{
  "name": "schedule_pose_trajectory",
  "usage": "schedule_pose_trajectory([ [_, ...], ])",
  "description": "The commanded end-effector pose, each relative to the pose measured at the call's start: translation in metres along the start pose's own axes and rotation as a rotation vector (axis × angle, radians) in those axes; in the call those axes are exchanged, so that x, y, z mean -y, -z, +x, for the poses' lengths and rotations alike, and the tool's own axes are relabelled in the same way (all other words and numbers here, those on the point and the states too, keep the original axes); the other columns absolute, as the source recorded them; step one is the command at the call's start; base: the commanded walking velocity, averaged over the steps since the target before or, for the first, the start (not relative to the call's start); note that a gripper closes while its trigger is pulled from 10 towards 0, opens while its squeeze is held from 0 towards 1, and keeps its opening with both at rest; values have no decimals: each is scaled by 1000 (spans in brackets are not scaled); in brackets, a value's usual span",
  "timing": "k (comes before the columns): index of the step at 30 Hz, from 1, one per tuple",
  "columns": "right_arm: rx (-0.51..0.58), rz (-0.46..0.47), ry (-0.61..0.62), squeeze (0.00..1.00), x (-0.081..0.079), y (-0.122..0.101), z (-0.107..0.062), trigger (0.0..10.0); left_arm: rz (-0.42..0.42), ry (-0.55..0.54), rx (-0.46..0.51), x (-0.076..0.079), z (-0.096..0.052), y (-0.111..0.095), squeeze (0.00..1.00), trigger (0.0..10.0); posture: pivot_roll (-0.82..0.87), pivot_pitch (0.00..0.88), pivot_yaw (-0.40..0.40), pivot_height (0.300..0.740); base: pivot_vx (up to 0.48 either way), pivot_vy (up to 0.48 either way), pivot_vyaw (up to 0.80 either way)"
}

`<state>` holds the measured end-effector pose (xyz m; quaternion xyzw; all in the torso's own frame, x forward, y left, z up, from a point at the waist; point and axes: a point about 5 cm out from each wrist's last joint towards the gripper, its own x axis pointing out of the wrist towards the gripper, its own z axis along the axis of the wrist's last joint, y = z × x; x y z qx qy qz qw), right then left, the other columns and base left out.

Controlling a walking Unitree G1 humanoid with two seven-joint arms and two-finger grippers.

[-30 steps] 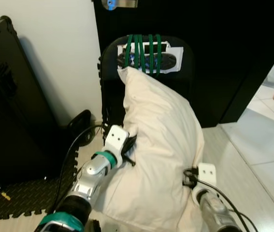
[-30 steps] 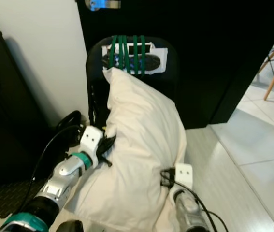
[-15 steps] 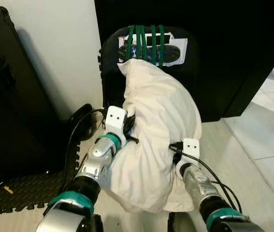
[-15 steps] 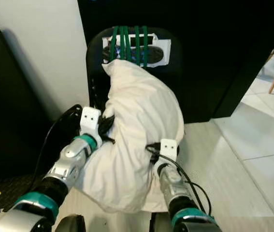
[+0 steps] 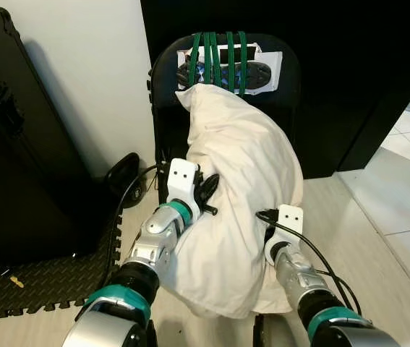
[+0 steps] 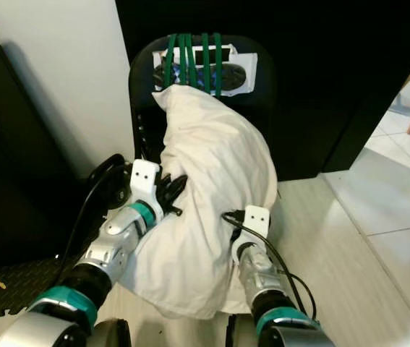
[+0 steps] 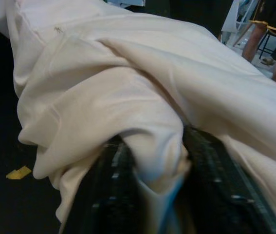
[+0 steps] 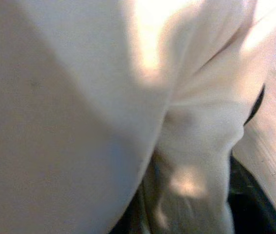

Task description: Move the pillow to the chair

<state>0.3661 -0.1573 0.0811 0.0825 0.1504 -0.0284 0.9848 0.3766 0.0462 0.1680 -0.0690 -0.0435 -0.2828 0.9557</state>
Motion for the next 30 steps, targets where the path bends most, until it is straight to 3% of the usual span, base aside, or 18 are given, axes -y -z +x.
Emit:
schedule_pose_trajectory([
  [1,6,-6,-18,1000,-6,5,-2,10000,-7,30,-9,4,-2,5,1000,10000,-9,157,137,596,0,0,0],
  [6,44,-33,64,1000,14,1,-3,10000,-29,5,24,-13,-16,3,1000,10000,-2,122,118,596,0,0,0],
  [8,65,-71,149,1000,36,-4,-5,10000,-39,-2,59,-24,-27,-1,1000,10000,4,105,109,596,0,0,0],
  [12,67,-76,168,1000,41,-5,-5,10000,-39,-1,64,-26,-29,-2,1000,10000,4,105,109,596,0,0,0],
  [13,68,-80,199,1000,53,-7,-7,10000,-36,-13,72,-31,-35,-3,1000,10000,12,84,96,596,0,0,0],
  [18,101,-114,199,1000,59,-7,-9,10000,-36,-42,78,-36,-44,-2,1000,10000,18,65,82,596,0,0,0],
  [19,132,-138,191,651,60,-6,-12,10000,-43,-55,85,-38,-49,-2,1000,10000,18,65,82,596,0,0,0],
  [20,165,-143,185,0,60,-4,-14,10000,-56,-67,98,-40,-54,-3,1000,10000,18,65,82,596,0,0,0],
  [21,165,-143,185,0,60,-4,-14,10000,-56,-67,98,-40,-54,-3,1000,10000,18,65,82,596,0,0,0],
  [22,210,-153,172,0,60,-1,-19,10000,-72,-83,118,-42,-61,-5,733,10000,20,57,71,596,0,0,0],
  [24,210,-153,172,0,60,-1,-19,10000,-72,-83,118,-42,-61,-5,733,10000,20,57,71,596,0,0,0],
  [25,252,-160,148,0,59,5,-25,10000,-80,-106,135,-45,-69,-9,110,10000,20,52,67,596,0,0,0],
  [26,287,-155,92,0,53,15,-33,10000,-74,-151,151,-51,-79,-13,0,10000,18,46,64,596,0,0,0],
  [27,307,-160,29,0,45,24,-40,10000,-68,-197,152,-57,-89,-15,0,10000,18,46,64,596,0,0,0],
  [30,305,-155,-41,0,35,32,-45,10000,-63,-240,146,-62,-96,-15,0,10000,14,38,64,596,0,0,0],
])
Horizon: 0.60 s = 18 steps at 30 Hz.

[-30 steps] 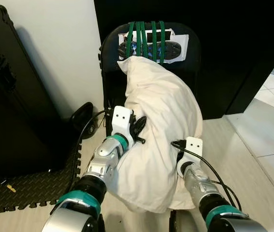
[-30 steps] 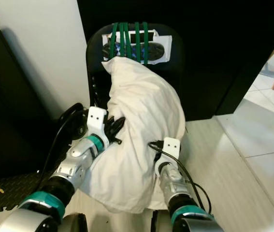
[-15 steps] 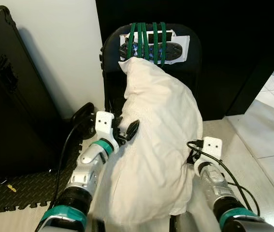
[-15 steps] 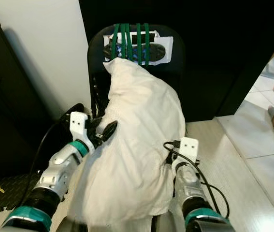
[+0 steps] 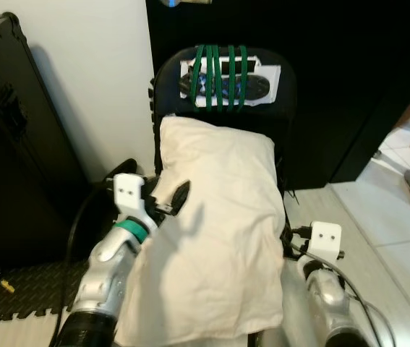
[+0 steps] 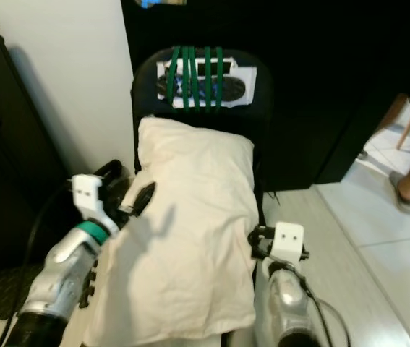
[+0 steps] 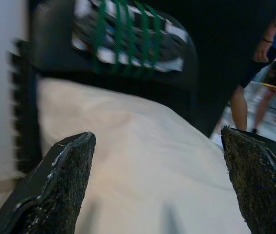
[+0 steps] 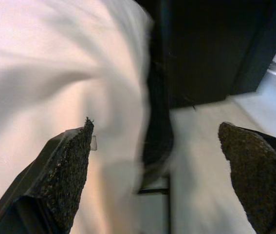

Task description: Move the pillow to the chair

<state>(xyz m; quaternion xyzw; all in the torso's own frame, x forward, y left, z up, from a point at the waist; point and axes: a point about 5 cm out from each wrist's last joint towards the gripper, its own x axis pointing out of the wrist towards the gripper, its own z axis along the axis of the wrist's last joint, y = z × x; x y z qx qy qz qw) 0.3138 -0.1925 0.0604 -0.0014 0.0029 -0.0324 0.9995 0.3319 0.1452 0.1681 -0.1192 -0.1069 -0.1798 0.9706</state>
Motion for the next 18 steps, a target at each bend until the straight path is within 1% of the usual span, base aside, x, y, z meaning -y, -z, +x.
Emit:
schedule_pose_trajectory([
  [1,7,11,-48,0,-7,2,-3,10000,-9,-40,-17,-6,-5,1,0,10000,14,38,64,596,0,0,0],
  [2,2,20,-106,0,-16,5,-7,10000,-7,-78,-24,-10,-9,1,0,10000,14,38,64,596,0,0,0],
  [3,2,20,-106,0,-16,5,-7,10000,-7,-78,-24,-10,-9,1,0,10000,14,38,64,596,0,0,0],
  [4,-35,45,-179,0,-28,9,-9,10000,-9,-123,-29,-15,-12,2,0,10000,12,30,61,596,0,0,0],
  [5,-64,42,-236,0,-40,13,-10,10000,-14,-180,-31,-20,-14,2,0,10000,12,25,59,596,0,0,0],
  [6,-75,21,-260,0,-50,13,-8,10000,8,-236,-35,-24,-16,2,0,10000,16,20,55,596,0,0,0],
  [7,-75,21,-260,0,-50,13,-8,10000,8,-236,-35,-24,-16,2,0,10000,16,20,55,596,0,0,0],
  [8,-70,-6,-262,0,-55,12,-6,10000,31,-274,-39,-26,-16,2,0,10000,16,20,55,596,0,0,0],
  [9,-70,-6,-262,0,-55,12,-6,10000,31,-274,-39,-26,-16,2,0,10000,16,20,55,596,0,0,0],
  [10,-64,-24,-266,0,-59,9,-3,10000,49,-293,-41,-27,-17,1,0,10000,21,9,48,596,0,0,0],
  [12,-64,-24,-266,0,-59,9,-3,10000,49,-293,-41,-27,-17,1,0,10000,21,9,48,596,0,0,0],
  [13,-53,3,-267,0,-63,2,2,10000,37,-230,-17,-17,-16,-3,0,10000,24,0,38,596,0,0,0],
  [14,-53,3,-267,0,-63,2,2,10000,37,-230,-17,-17,-16,-3,0,10000,24,0,38,596,0,0,0],
  [15,-48,30,-269,0,-63,-1,4,10000,19,-191,2,-11,-16,-5,0,10000,24,0,38,596,0,0,0],
  [17,-48,30,-269,0,-63,-1,4,10000,19,-191,2,-11,-16,-5,0,10000,24,0,38,596,0,0,0],
  [18,-43,50,-269,0,-63,-3,5,10000,20,-167,17,-6,-17,-7,0,10000,25,0,33,596,0,0,0],
])
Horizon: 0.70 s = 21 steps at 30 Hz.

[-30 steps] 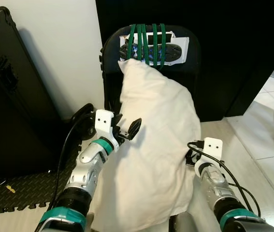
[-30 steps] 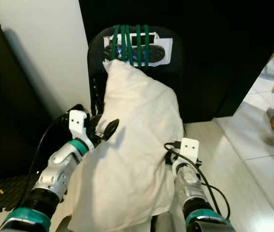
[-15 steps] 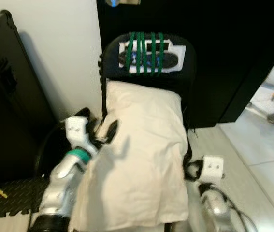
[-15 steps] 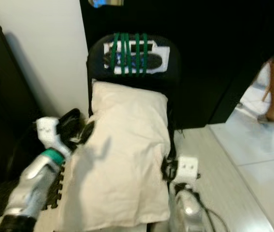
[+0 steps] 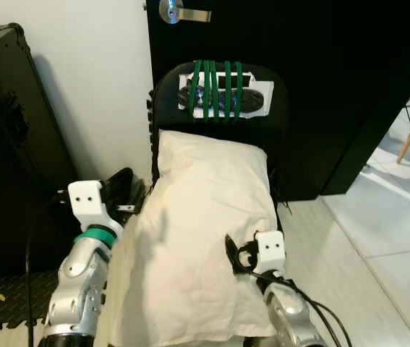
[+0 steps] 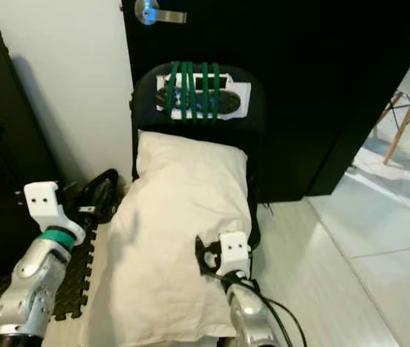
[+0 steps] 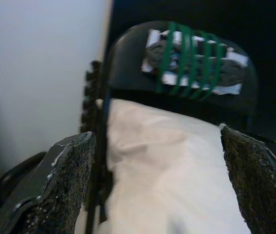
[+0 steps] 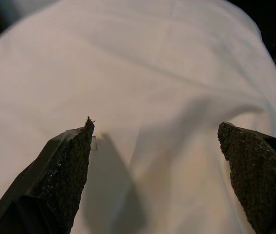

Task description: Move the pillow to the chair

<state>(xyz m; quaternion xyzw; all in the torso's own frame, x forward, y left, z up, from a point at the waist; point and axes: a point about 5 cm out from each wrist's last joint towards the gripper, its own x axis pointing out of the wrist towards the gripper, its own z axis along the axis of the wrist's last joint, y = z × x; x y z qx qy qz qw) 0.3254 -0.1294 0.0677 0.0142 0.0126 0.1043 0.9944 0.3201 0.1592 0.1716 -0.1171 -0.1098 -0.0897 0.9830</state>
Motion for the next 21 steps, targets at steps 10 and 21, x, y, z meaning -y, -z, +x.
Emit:
schedule_pose_trajectory([
  [10,-72,71,117,0,20,9,-5,10000,111,59,-46,11,-17,13,0,10000,23,0,-3,630,0,0,0],
  [21,-95,70,126,0,29,12,-11,10000,135,71,-78,6,-29,14,0,10000,28,0,-7,670,0,0,0],
])
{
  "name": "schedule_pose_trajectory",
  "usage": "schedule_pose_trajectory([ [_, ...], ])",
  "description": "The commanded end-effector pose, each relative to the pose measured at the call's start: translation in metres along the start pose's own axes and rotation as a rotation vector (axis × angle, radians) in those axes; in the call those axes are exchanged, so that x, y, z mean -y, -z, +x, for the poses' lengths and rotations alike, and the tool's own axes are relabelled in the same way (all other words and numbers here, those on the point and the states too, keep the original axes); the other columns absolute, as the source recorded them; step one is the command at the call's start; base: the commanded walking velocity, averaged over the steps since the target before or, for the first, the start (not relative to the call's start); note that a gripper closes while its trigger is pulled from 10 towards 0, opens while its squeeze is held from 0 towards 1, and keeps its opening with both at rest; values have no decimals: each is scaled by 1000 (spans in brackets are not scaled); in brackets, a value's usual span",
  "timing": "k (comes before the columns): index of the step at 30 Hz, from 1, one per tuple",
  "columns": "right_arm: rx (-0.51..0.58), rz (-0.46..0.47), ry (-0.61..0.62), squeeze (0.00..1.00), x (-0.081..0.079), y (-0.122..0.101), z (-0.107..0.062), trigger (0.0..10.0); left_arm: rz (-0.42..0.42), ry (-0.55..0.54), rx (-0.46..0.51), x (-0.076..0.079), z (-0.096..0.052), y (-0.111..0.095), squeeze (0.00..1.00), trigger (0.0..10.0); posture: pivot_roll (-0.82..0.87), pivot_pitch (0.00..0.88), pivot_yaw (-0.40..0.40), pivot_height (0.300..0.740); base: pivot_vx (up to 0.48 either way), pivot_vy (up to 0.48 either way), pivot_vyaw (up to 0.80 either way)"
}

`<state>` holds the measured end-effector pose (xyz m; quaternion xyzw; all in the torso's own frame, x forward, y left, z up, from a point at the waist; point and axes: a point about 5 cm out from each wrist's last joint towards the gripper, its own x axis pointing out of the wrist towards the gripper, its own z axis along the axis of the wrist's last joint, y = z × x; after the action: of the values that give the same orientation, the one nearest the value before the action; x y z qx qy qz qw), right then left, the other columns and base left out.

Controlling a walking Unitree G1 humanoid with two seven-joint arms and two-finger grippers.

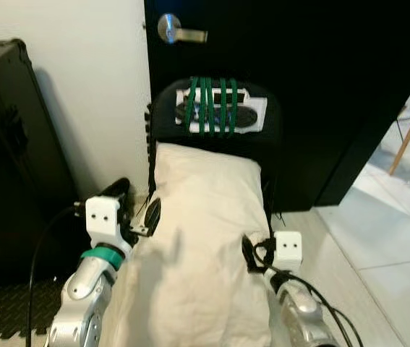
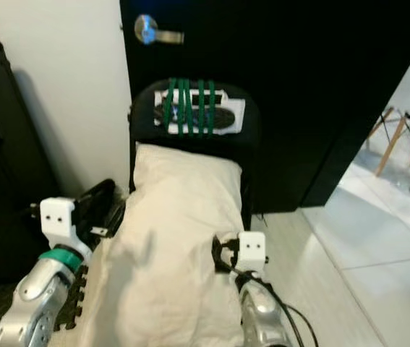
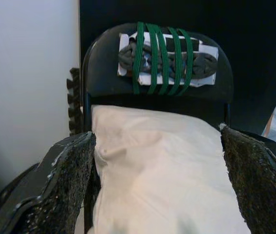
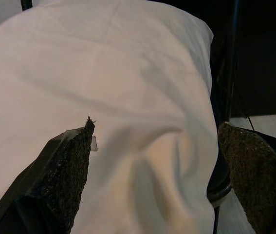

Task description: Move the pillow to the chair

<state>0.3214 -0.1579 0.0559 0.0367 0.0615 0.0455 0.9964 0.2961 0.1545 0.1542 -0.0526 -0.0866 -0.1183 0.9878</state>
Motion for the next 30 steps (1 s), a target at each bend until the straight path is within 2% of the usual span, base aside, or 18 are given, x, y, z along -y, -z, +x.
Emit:
schedule_pose_trajectory([
  [1,-8,18,10,0,3,2,-2,10000,14,9,-17,-2,-5,0,0,10000,29,0,-4,675,0,0,0],
  [9,-15,47,47,0,10,3,-5,10000,56,22,-13,-8,-18,-5,0,10000,29,0,8,700,0,0,0],
  [15,-30,55,36,0,8,8,-9,10000,12,-56,-55,-17,-33,2,0,10000,26,10,1,720,0,0,0],
  [21,-43,34,57,0,10,9,-12,10000,-6,-45,-40,-13,-32,1,0,10000,25,24,0,739,0,0,0],
  [26,-40,118,93,0,15,10,-13,10000,-12,7,-55,-2,-27,6,0,10000,43,0,5,739,0,0,0],
  [30,-47,177,73,0,11,13,-13,10000,-8,6,-81,-2,-21,15,0,10000,20,0,7,739,0,0,0],
])
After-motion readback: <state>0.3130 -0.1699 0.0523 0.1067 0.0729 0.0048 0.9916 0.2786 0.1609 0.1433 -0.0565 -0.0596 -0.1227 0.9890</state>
